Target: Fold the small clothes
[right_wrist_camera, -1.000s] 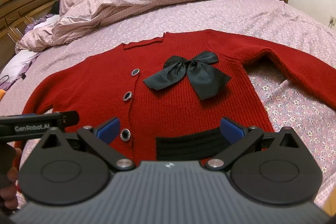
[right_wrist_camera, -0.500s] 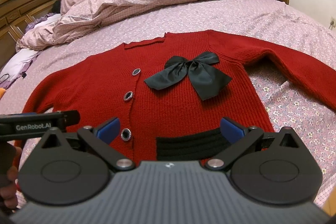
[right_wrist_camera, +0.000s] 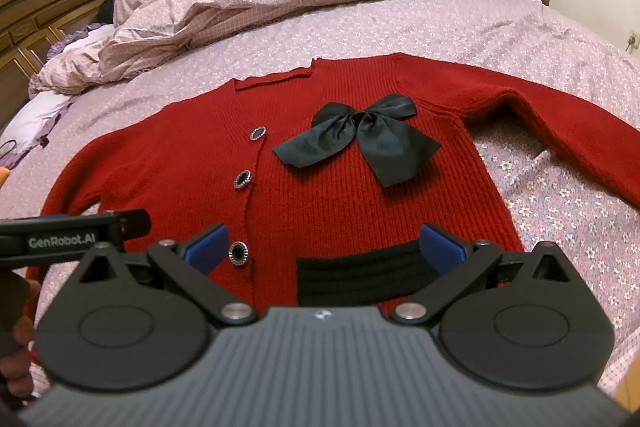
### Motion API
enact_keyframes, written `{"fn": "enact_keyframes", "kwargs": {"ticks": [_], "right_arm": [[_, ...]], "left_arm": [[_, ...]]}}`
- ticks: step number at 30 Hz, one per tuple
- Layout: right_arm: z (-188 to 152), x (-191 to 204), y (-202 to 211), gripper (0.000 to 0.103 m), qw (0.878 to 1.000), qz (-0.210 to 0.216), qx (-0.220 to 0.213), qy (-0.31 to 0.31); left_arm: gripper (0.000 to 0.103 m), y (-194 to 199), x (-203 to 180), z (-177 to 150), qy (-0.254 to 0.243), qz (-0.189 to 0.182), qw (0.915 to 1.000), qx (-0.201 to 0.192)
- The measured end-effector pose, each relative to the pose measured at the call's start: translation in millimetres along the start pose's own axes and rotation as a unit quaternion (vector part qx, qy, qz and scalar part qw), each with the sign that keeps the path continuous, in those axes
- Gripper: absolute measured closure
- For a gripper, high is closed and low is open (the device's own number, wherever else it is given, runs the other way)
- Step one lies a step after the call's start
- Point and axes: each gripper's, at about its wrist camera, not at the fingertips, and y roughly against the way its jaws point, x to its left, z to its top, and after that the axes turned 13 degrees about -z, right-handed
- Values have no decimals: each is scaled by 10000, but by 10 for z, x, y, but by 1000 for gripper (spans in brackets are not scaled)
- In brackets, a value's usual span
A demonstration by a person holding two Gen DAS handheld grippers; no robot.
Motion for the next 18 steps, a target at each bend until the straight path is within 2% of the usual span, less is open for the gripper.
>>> {"fn": "enact_keyframes", "kwargs": {"ticks": [18], "right_arm": [[-8,-35,-19,0,9999,29,90,-105]], "left_arm": [[0,9,33,-34,8,14,10000,27]]}}
